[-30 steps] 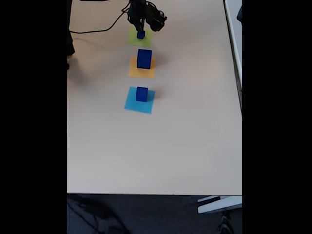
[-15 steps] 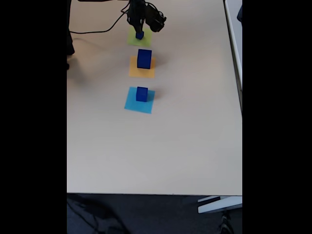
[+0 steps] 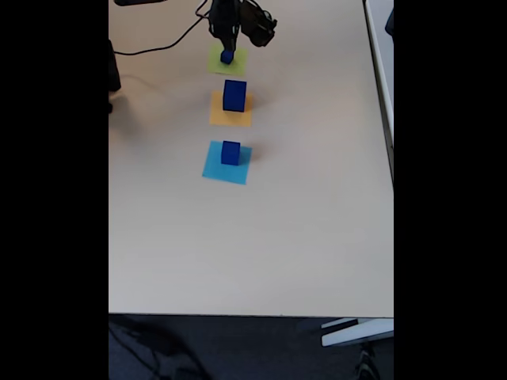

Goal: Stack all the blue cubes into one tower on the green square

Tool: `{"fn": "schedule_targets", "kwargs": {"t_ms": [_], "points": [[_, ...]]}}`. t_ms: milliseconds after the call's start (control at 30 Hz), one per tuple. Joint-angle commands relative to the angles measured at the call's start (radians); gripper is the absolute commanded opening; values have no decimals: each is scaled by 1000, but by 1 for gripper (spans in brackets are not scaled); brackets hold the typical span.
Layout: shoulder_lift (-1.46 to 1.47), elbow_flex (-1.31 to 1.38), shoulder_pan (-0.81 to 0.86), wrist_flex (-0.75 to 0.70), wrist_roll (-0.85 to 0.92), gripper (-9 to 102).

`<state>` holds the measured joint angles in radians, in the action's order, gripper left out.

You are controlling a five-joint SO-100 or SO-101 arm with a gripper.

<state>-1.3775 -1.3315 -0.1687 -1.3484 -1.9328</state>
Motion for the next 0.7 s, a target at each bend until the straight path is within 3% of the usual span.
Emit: {"fn": "schedule_targets", "kwargs": {"t_ms": [0,300,667], "points": [[-89,63,69,26,100,0],[-89,26,130,71,249,0],[-109,-89,147,114,302,0]]}}
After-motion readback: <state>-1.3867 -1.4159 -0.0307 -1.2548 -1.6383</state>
